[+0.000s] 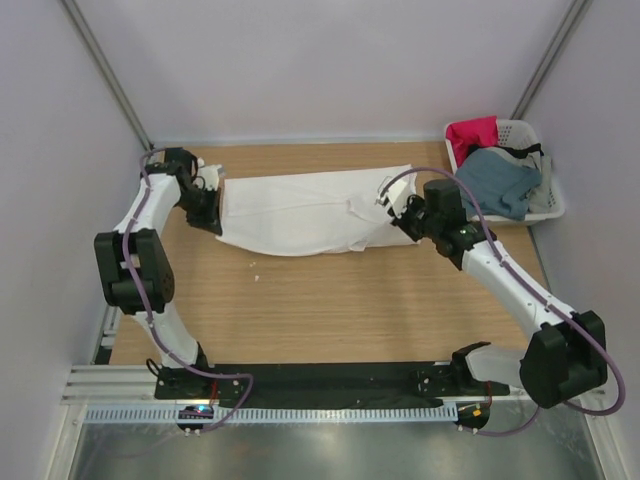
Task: Fold and stack the t-shirts
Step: Fold the tshirt
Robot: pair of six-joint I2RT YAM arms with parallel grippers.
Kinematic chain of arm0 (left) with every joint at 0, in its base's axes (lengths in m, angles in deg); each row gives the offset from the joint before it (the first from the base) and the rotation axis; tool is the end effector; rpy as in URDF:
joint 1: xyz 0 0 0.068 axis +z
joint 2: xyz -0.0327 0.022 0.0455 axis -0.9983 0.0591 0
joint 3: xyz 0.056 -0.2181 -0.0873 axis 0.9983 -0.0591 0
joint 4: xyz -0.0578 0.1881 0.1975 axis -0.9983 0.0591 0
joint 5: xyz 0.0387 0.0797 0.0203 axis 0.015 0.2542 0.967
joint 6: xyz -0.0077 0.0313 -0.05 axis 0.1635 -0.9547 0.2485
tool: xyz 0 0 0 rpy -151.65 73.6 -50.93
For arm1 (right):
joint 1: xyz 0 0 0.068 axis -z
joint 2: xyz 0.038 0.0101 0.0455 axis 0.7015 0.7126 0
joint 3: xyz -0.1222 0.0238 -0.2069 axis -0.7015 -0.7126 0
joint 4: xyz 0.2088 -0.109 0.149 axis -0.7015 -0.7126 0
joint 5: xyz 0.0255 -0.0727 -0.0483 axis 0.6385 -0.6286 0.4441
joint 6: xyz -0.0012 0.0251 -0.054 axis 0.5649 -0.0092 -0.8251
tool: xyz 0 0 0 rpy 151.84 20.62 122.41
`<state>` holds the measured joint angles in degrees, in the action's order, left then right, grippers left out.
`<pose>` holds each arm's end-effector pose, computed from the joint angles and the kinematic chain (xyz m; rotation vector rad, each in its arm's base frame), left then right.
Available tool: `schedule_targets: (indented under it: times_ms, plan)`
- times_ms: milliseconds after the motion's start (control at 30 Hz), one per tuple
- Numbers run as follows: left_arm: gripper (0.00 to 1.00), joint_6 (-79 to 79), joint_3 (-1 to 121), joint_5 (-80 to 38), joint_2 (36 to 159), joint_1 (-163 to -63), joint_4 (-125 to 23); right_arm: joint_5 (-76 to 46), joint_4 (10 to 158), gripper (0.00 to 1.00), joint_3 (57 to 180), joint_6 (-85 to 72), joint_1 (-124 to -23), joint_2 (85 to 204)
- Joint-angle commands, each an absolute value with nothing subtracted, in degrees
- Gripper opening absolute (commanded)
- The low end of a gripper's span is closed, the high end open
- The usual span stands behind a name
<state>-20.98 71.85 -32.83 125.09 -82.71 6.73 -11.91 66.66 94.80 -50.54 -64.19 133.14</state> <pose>0.3708 0.0103 0.1988 0.2088 2.7958 -0.4498 0.2839 0.1102 0.2403 -1.1302 1.8575 0.0349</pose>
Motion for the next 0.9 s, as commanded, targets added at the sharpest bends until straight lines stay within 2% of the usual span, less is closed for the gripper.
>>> schedule_targets:
  times_ms: [0, 167, 400, 633, 667, 700, 733, 800, 833, 867]
  plan:
    - [0.0, -22.16, 79.05, -35.72, 129.72, -82.22, 10.78, -12.66, 72.06, 0.01, 98.86, -49.38, -61.52, 139.27]
    - [0.0, -22.43, 89.6, -36.59, 138.86, -82.22, 15.27, -11.6, 75.41, 0.01, 107.2, -48.33, -57.65, 148.86]
    - [0.0, -21.55, 109.35, -36.51, 149.23, -82.22, 19.75, -10.11, 76.03, 0.01, 127.48, -47.63, -55.89, 164.86]
    - [0.02, -19.7, 122.91, -30.47, 158.99, -82.39, 17.56, -11.59, 75.94, 0.02, 144.29, -45.61, -55.8, 181.91]
    - [0.16, -19.27, 123.62, -29.05, 159.78, -82.4, 16.77, -12.3, 75.68, 0.08, 145.52, -45.34, -55.89, 185.14]
    - [0.42, -19.87, 125.46, -26.16, 161.96, -82.92, 16.33, -13.96, 74.72, 0.41, 148.93, -44.38, -55.8, 187.61]
    - [0.43, -19.88, 125.48, -26.13, 161.99, -82.92, 16.33, -13.97, 74.71, 0.41, 148.96, -44.37, -55.8, 187.64]
    - [0.45, -19.53, 124.61, -26.31, 160.42, -83.27, 16.15, -15.64, 76.11, 0.55, 147.92, -42.45, -55.89, 186.51]
    - [0.45, -19.18, 123.55, -26.83, 159.45, -83.27, 15.89, -15.99, 76.46, 0.57, 147.39, -41.83, -55.89, 185.8]
    - [0.44, -18.91, 122.59, -27.1, 158.48, -83.45, 15.63, -16.6, 77.08, 0.64, 146.69, -41.13, -55.89, 184.75]
